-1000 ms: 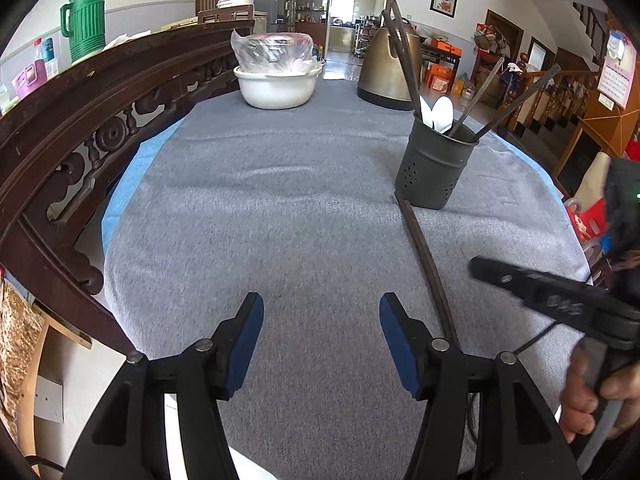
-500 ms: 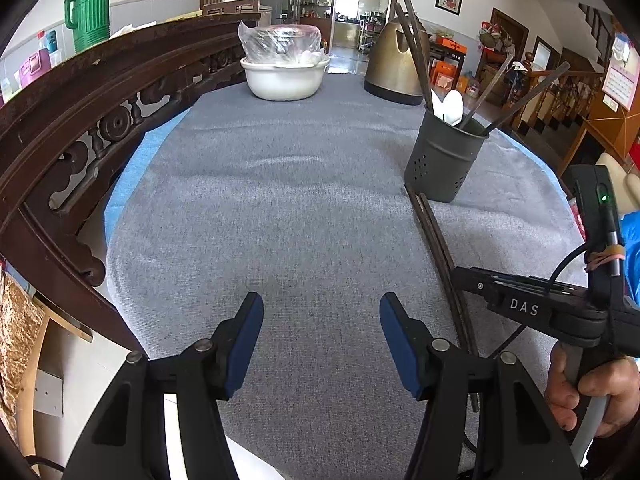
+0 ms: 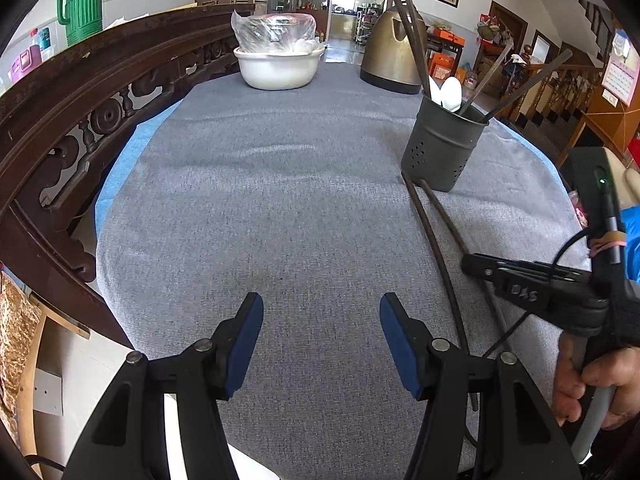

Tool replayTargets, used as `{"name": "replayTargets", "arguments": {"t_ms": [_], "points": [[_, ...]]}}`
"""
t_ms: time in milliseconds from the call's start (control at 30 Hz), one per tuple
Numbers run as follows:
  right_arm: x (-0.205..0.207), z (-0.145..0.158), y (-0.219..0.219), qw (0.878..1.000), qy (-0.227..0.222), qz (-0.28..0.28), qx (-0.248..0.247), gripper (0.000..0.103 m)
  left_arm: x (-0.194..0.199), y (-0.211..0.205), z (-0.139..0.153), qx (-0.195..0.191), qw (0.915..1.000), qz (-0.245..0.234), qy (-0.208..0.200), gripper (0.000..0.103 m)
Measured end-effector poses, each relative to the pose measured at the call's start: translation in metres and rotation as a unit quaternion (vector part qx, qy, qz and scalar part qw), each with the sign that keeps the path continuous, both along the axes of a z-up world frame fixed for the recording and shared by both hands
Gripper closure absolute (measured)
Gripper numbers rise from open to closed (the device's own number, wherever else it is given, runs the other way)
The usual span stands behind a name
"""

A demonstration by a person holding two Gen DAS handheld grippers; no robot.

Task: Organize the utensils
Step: 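Close the right gripper on a chopstick while the left gripper grasps another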

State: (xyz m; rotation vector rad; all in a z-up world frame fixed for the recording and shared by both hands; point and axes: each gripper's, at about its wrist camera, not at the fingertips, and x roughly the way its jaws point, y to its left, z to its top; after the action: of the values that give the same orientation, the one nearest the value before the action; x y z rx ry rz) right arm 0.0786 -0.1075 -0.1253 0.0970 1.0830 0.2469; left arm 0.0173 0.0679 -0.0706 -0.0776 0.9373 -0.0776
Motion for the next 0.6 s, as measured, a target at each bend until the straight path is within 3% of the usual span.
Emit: {"name": "replayTargets", "arguments": {"t_ms": [133, 333, 500, 600], "points": [[-0.007, 0.000, -0.022, 0.999, 0.019, -0.030, 0.025, 0.097, 0.004, -0.003, 0.001, -0.003, 1.0000, -0.006, 0.003, 0.041], [-0.014, -0.002, -0.073, 0.989, 0.036, -0.126, 0.072, 0.097, 0.022, -0.022, 0.005, -0.025, 0.9989, -0.039, 0.008, 0.041], [-0.011, -0.002, -0.081, 0.983, 0.058, -0.132, 0.112, 0.092, 0.049, -0.045, 0.007, -0.036, 0.9966, -0.074, 0.011, 0.041], [-0.007, 0.001, -0.090, 0.981, 0.057, -0.140, 0.119, 0.090, 0.068, -0.059, 0.000, -0.048, 0.9937, -0.096, 0.033, 0.041]]}}
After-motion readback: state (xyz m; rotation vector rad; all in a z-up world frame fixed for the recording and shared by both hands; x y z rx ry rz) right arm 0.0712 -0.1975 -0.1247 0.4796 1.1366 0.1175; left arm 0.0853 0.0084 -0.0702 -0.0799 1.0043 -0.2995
